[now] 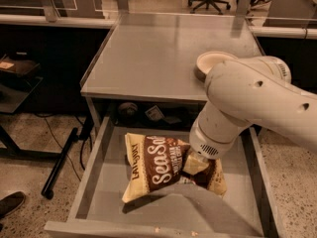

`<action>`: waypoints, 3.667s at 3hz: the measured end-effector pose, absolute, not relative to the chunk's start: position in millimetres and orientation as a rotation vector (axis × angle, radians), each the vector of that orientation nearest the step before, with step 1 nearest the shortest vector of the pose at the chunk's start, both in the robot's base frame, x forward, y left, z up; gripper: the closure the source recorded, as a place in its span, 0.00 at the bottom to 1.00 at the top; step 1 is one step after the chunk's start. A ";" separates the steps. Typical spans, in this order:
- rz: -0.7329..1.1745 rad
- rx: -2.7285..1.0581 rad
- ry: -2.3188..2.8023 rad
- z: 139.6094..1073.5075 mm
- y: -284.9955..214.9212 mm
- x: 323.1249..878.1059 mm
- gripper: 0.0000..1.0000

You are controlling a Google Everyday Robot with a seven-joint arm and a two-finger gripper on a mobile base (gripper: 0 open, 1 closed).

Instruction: Pick brown chip bag from top drawer and place on counter

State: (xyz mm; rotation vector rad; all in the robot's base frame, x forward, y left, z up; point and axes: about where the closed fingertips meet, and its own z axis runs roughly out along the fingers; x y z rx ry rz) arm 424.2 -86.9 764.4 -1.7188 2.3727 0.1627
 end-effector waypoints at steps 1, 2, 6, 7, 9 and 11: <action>0.187 -1.675 2.372 767.8 -77.0 441.3 1.00; 0.173 -1.626 2.310 811.5 -44.5 507.4 1.00; 0.084 -1.544 2.238 894.2 -48.0 543.6 1.00; 0.109 -1.491 2.285 886.0 -50.0 544.2 1.00; 0.098 -1.307 2.346 911.4 -38.2 617.0 1.00; 0.087 -1.268 2.308 958.7 -35.7 653.8 1.00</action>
Offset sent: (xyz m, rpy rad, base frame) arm 0.1019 0.0549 0.0584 0.0973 -0.1004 -0.0415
